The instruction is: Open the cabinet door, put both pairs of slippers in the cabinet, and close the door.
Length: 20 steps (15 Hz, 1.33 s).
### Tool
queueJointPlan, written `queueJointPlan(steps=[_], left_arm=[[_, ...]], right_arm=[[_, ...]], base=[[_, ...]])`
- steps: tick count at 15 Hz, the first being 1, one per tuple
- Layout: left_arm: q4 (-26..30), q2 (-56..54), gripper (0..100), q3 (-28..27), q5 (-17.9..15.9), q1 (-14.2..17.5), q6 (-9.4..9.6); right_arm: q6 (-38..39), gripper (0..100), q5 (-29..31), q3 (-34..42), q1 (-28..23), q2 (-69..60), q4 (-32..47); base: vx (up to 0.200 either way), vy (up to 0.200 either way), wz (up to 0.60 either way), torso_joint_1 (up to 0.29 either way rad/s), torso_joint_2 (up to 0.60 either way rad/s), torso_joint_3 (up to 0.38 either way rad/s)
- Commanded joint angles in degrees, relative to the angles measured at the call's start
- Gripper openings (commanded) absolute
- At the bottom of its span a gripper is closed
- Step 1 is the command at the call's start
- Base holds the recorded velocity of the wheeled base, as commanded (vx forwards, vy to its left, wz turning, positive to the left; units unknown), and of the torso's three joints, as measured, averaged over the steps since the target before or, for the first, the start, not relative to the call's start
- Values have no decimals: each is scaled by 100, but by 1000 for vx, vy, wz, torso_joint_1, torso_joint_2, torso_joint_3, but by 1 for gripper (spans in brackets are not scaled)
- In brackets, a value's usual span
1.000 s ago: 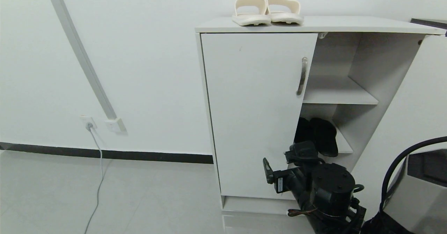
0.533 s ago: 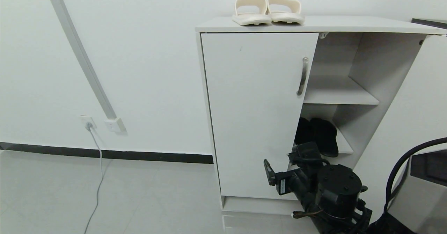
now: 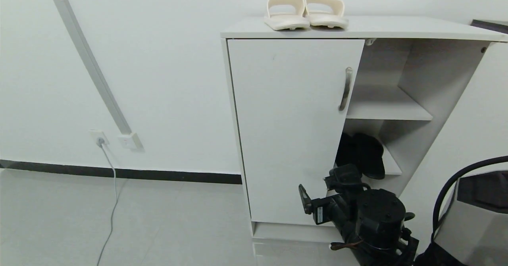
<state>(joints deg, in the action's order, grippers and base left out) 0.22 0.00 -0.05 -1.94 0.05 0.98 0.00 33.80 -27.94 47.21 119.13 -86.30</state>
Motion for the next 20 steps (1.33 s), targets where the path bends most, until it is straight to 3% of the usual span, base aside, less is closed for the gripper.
queueJointPlan(steps=[1,10,20], left_arm=[[-4,9,0,-4,0,4,-1],[-4,0,0,-4,0,4,-1],[-4,9,0,-4,0,4,-1]], right_arm=[[0,100,3,-10,-2,49,-45],[-9,100,12,-45,-28,76,-19],[-79,100,12,-36,-81,76,-45]], base=[[0,0,0,36,-413,-383],[0,0,0,90,-482,-356],[0,0,0,177,-492,-320]])
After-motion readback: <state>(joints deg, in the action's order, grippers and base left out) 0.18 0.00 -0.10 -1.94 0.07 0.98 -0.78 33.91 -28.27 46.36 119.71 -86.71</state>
